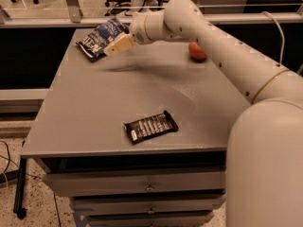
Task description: Pick blue chip bag
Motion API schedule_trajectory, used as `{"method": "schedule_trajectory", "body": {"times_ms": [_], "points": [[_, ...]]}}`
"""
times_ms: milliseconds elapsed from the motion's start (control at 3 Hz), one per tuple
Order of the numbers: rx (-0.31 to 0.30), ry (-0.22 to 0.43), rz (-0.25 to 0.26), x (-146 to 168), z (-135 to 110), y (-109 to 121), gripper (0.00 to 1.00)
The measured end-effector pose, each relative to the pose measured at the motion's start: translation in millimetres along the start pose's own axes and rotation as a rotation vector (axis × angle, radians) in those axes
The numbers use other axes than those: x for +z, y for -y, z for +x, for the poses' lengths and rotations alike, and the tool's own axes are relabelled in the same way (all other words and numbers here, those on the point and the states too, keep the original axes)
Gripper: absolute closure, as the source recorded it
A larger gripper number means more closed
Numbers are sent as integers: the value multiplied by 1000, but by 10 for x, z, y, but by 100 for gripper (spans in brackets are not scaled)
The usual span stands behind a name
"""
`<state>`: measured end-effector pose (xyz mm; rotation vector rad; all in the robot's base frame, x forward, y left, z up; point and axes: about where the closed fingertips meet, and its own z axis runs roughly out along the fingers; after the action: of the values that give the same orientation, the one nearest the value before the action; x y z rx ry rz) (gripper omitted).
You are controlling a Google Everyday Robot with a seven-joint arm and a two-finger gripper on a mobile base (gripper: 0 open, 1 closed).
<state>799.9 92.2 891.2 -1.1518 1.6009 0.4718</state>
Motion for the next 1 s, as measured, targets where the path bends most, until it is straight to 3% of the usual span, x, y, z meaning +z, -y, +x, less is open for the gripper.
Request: {"method": "schedule_trajectory", "body": {"times_ms": [667,1000], "points": [[121,42,32,437,100,425,0],[143,16,51,618,162,541,18]]}}
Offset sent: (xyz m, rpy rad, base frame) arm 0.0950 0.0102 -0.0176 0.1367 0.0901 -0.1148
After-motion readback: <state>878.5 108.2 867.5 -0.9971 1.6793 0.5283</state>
